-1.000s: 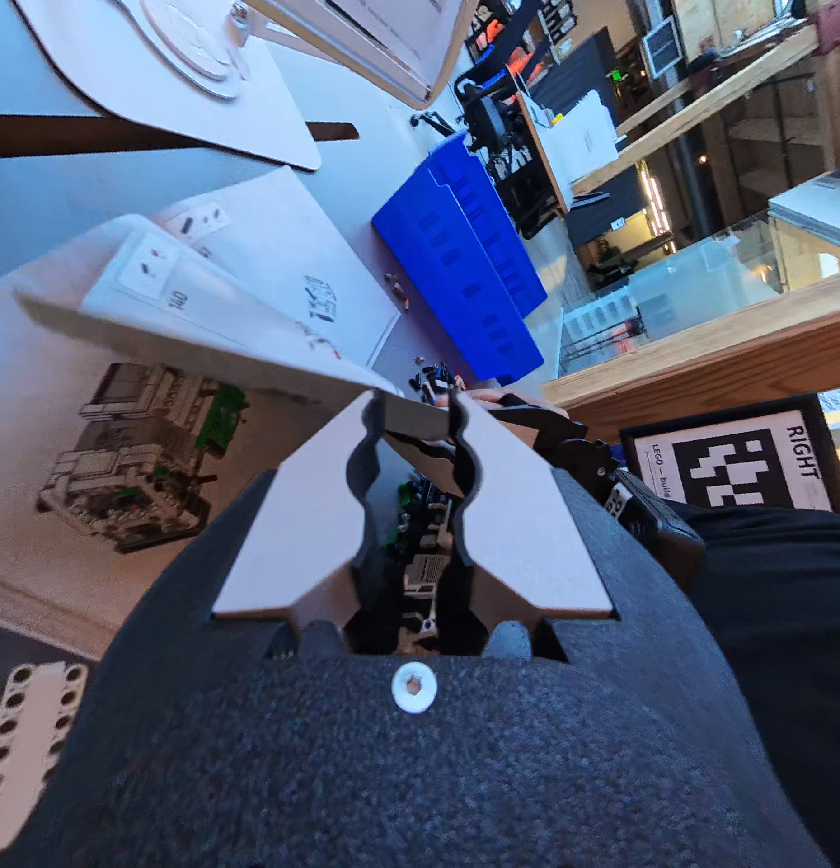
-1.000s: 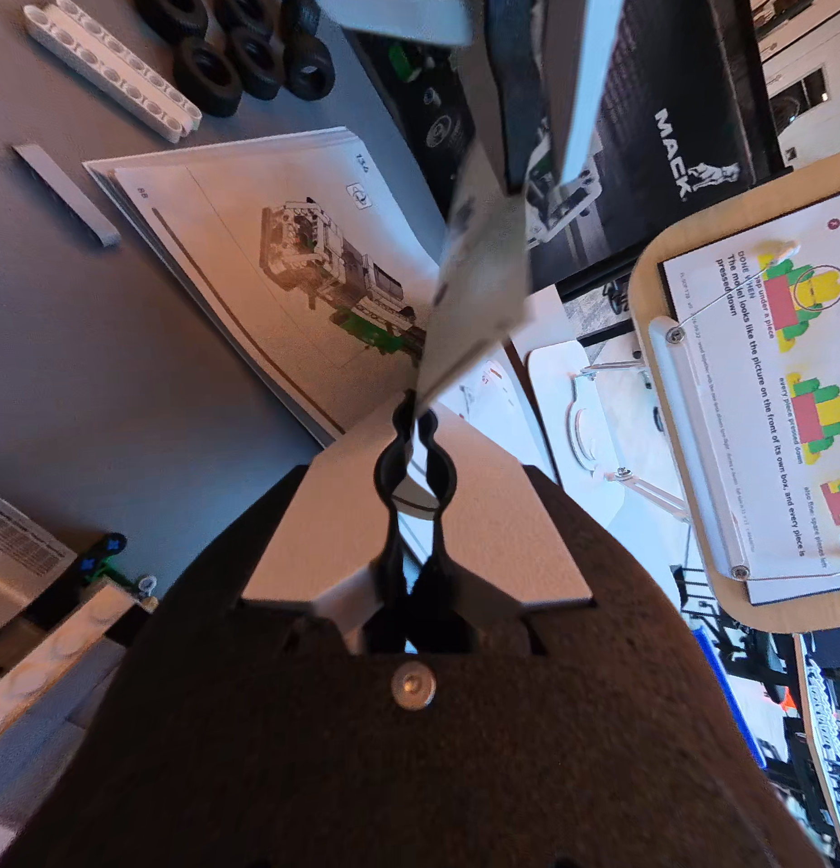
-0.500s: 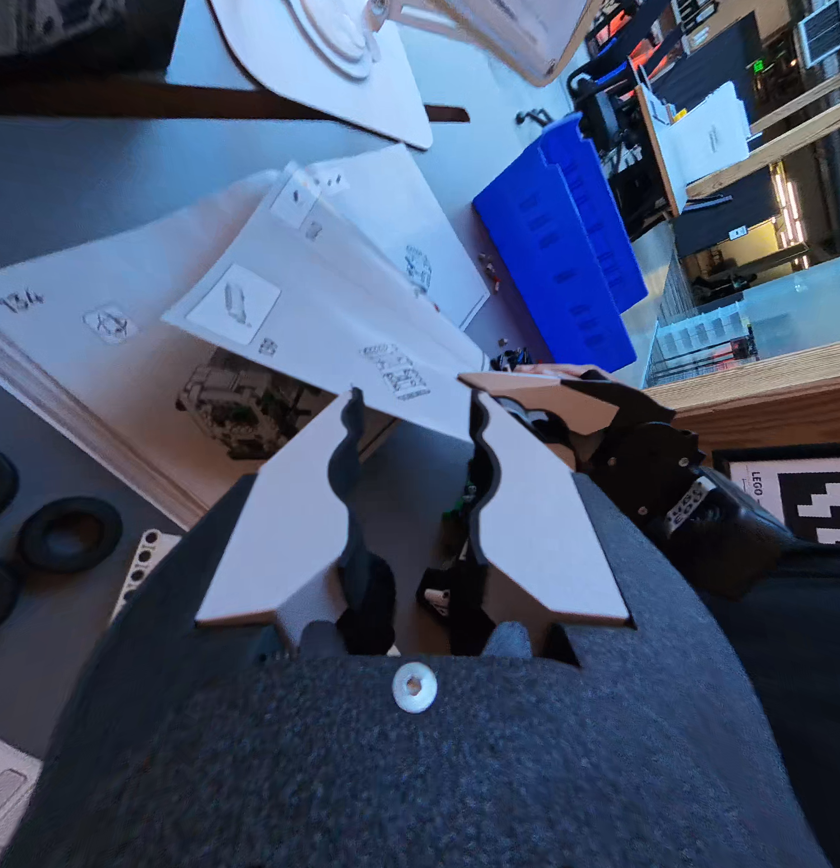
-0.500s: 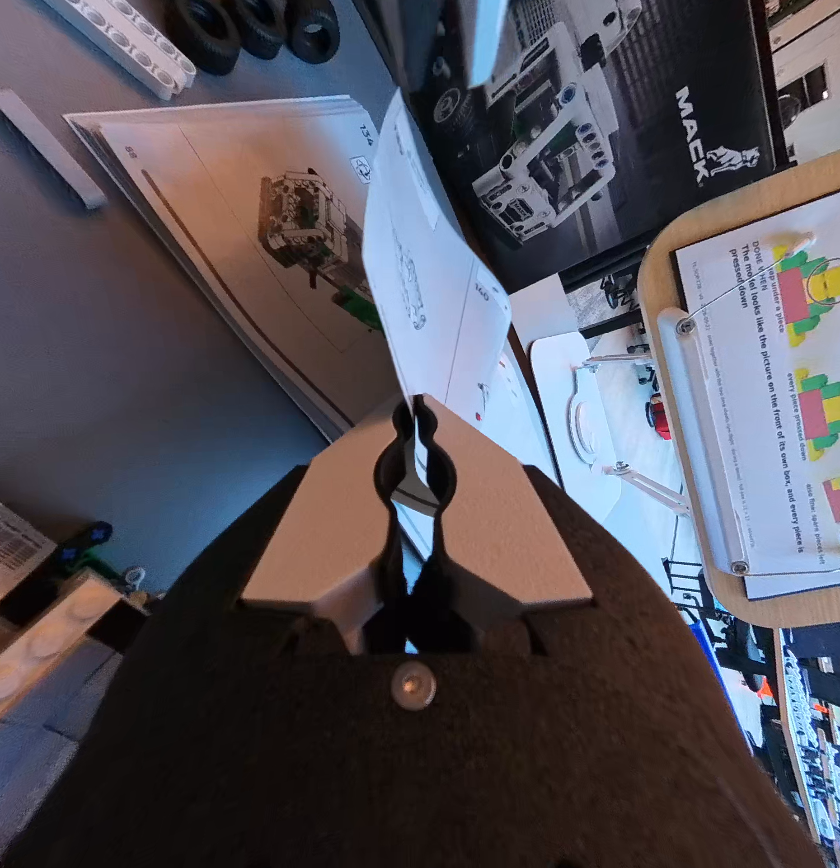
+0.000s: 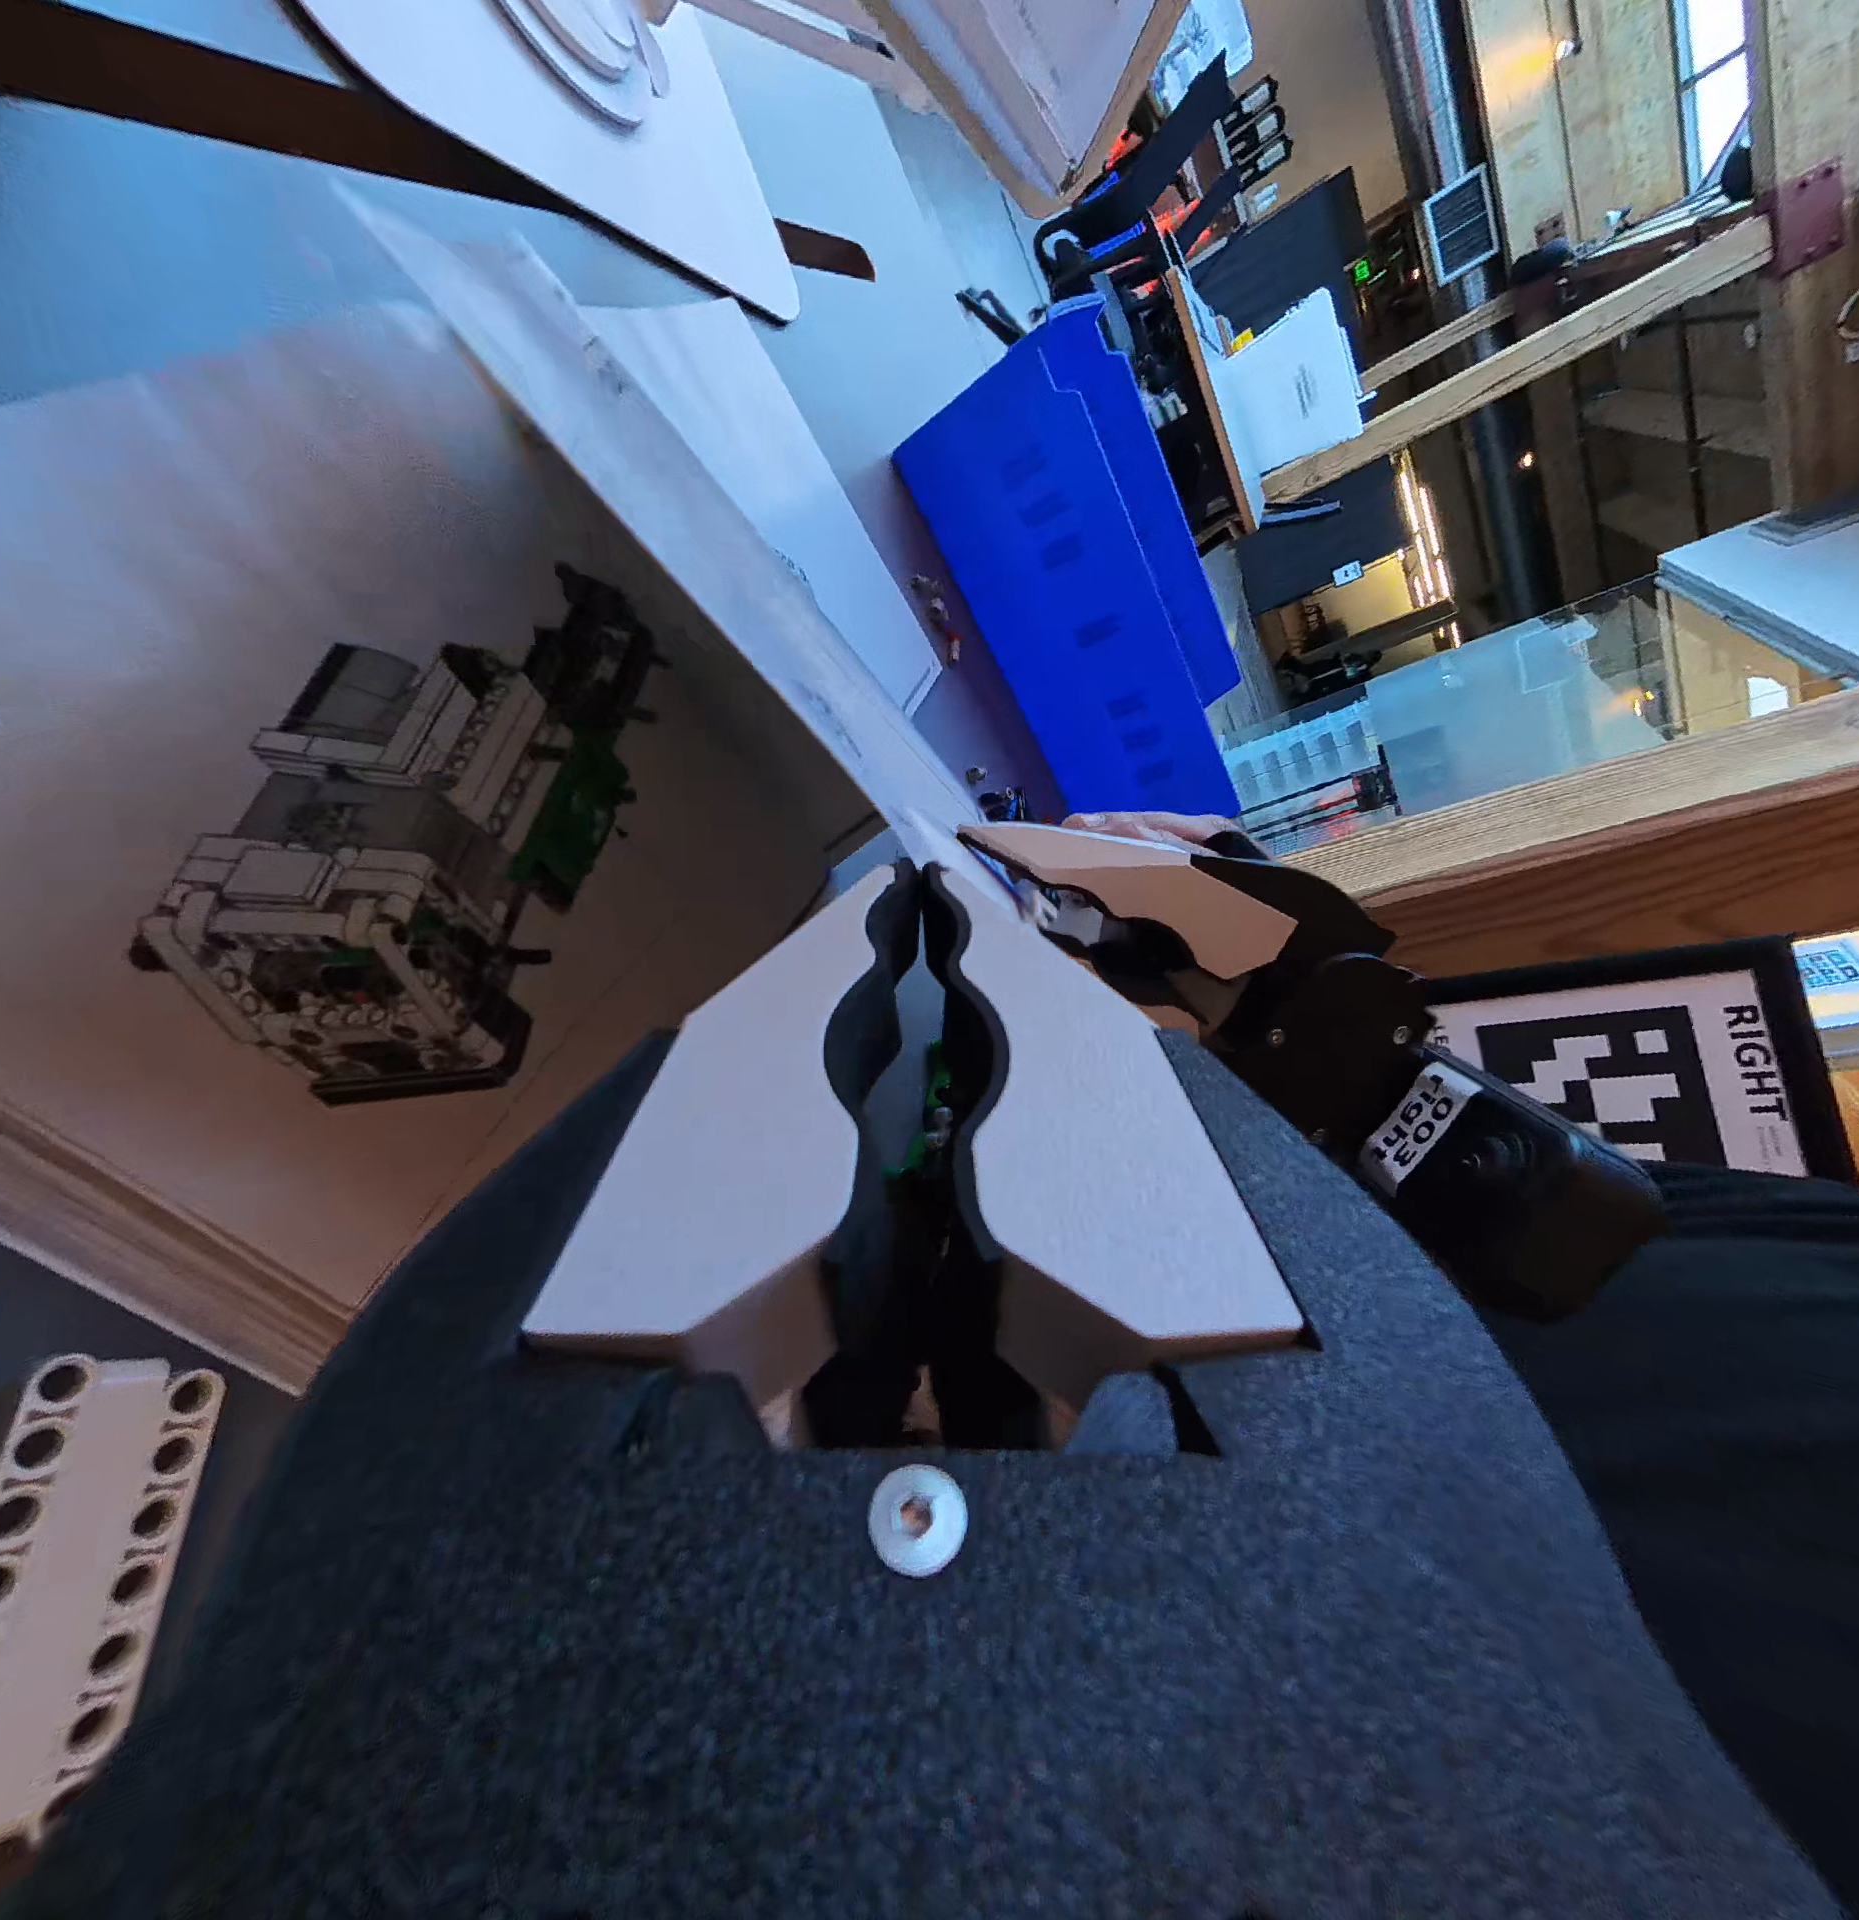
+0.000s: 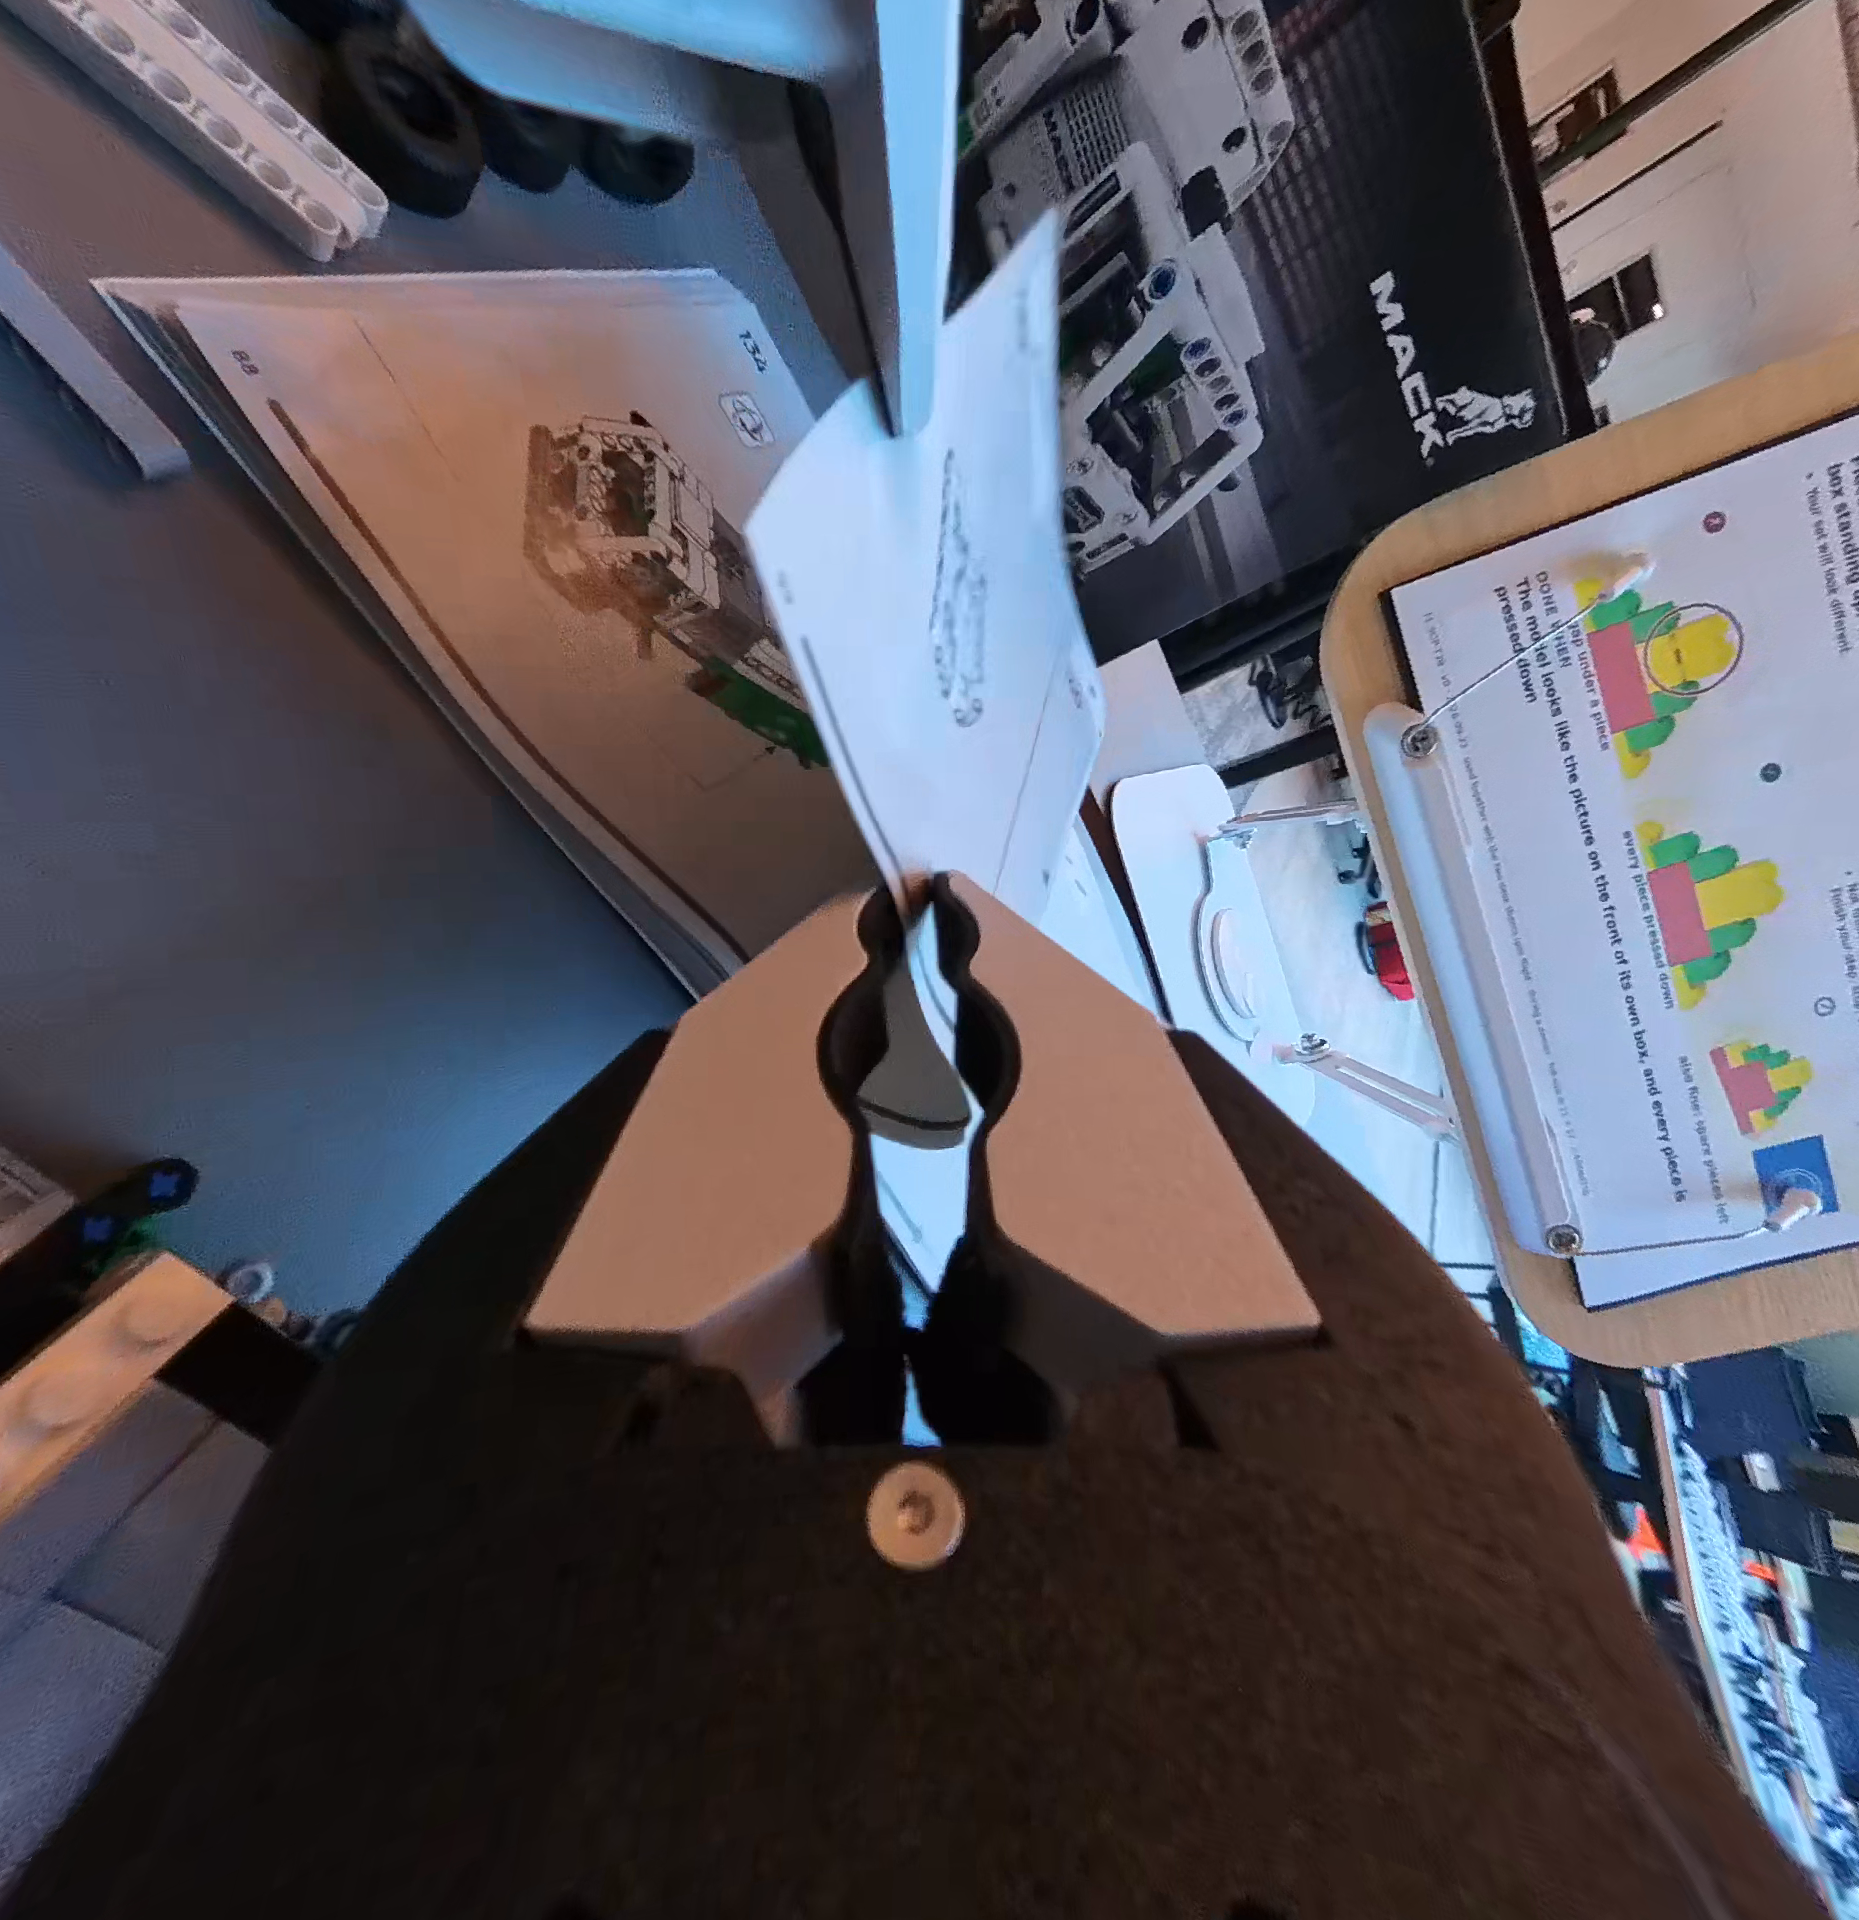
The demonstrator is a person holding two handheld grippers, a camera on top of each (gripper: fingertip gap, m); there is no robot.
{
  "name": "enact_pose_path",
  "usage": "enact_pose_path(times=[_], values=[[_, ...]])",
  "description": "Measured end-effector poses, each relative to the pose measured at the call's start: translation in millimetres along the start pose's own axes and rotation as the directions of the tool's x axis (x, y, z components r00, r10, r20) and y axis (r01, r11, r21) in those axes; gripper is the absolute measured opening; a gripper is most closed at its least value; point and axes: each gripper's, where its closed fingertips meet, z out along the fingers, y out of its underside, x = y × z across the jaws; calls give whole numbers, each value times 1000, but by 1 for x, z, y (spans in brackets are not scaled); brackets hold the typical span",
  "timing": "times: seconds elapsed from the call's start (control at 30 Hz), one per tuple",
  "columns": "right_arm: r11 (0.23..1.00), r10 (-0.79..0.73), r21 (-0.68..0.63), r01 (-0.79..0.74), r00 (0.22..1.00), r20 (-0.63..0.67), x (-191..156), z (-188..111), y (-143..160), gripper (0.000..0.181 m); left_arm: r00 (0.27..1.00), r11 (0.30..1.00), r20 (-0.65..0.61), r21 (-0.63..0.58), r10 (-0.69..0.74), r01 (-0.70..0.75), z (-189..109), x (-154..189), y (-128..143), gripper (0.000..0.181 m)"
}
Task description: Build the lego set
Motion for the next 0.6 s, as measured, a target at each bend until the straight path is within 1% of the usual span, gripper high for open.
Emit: enact_pose_path(times=[0.1, 0.2, 0.33, 0.5, 0.57, 0.6], values=[[999, 32, 21, -33, 999, 18, 0, -2, -3, 9, 1000, 1000, -11, -1, 24, -24, -1, 5, -4, 0], [999, 39, 26, -39, 999, 16, 2, -3, -3, 9, 999, 999, -7, -10, 49, -49, 0, 7, -5, 0], [998, 47, 44, -48, 999, 28, 1, -6, -2, 12, 999, 999, -27, 8, 47, -47, 4, 10, -11, 0], [989, 84, 119, -91, 994, 63, 1, -18, -10, 19, 996, 997, -51, 1, 72, -72, 15, 18, -20, 0], [984, 108, 135, -117, 992, 71, 4, -20, -11, 24, 995, 997, -62, -6, 77, -77, 20, 22, -22, 0], [984, 112, 135, -120, 991, 68, 5, -20, -10, 29, 995, 997, -72, -4, 71, -72, 23, 24, -25, 0]])
